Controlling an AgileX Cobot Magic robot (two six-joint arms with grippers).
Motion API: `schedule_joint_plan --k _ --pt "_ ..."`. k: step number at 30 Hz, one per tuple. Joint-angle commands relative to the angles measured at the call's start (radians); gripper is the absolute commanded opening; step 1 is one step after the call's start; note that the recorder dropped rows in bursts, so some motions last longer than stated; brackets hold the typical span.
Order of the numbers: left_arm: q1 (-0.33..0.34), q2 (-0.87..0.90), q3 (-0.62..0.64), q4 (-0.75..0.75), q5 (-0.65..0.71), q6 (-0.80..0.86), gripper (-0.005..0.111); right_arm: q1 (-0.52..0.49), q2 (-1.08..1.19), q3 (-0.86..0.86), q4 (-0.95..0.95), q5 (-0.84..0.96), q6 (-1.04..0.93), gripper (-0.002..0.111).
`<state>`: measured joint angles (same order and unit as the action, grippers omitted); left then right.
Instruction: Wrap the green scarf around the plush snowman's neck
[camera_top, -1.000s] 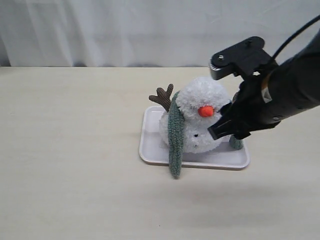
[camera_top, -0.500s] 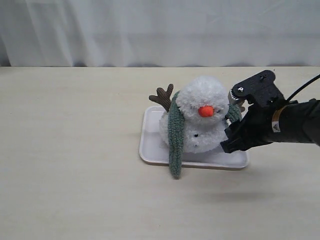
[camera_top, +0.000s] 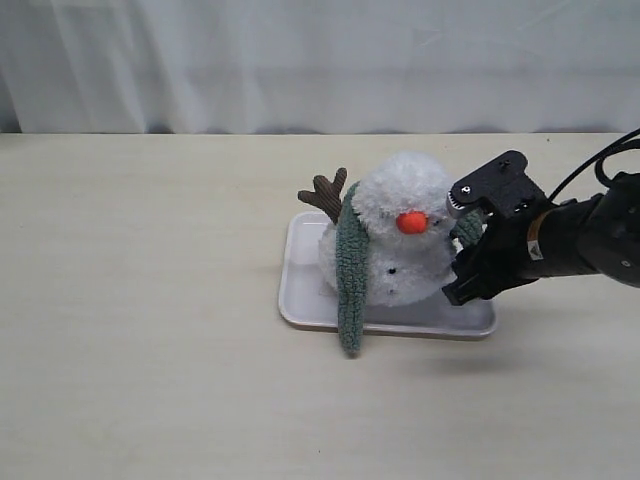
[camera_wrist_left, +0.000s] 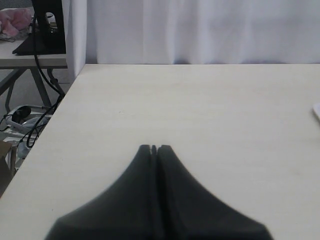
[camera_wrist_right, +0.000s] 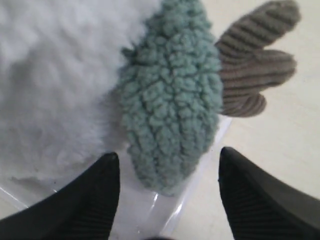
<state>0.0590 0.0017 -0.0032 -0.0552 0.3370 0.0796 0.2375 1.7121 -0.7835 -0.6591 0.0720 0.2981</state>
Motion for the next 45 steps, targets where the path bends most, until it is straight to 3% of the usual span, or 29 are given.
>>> schedule_joint_plan --k 1,8,15,22,29,33,37,45 --pt "0.005 -0.002 0.003 0.001 -0.014 -0.003 0.000 -0.005 0.033 -0.007 -0.007 -0.072 0.002 0.051" --pt "0.005 -0.002 0.003 0.001 -0.014 -0.003 0.000 -0.002 0.028 -0.007 -0.007 -0.036 0.002 0.005" --pt "0.005 -0.002 0.003 0.001 -0.014 -0.003 0.000 0.031 -0.056 -0.007 0.137 0.036 0.002 0.004" --pt "0.005 -0.002 0.003 0.001 -0.014 -0.003 0.000 0.173 -0.084 -0.026 0.180 0.263 -0.007 0.004" --pt "0.005 -0.002 0.003 0.001 -0.014 -0.003 0.000 0.189 -0.084 -0.089 0.340 0.470 -0.007 0.004" --pt "0.005 -0.002 0.003 0.001 -0.014 -0.003 0.000 0.189 -0.084 -0.094 0.490 0.480 -0.100 0.004" --pt "0.005 -0.002 0.003 0.001 -0.014 -0.003 0.000 0.189 -0.084 -0.094 0.780 0.472 -0.403 0.004" --pt "0.005 -0.002 0.003 0.001 -0.014 -0.003 0.000 0.189 -0.084 -0.094 0.910 0.332 -0.440 0.004"
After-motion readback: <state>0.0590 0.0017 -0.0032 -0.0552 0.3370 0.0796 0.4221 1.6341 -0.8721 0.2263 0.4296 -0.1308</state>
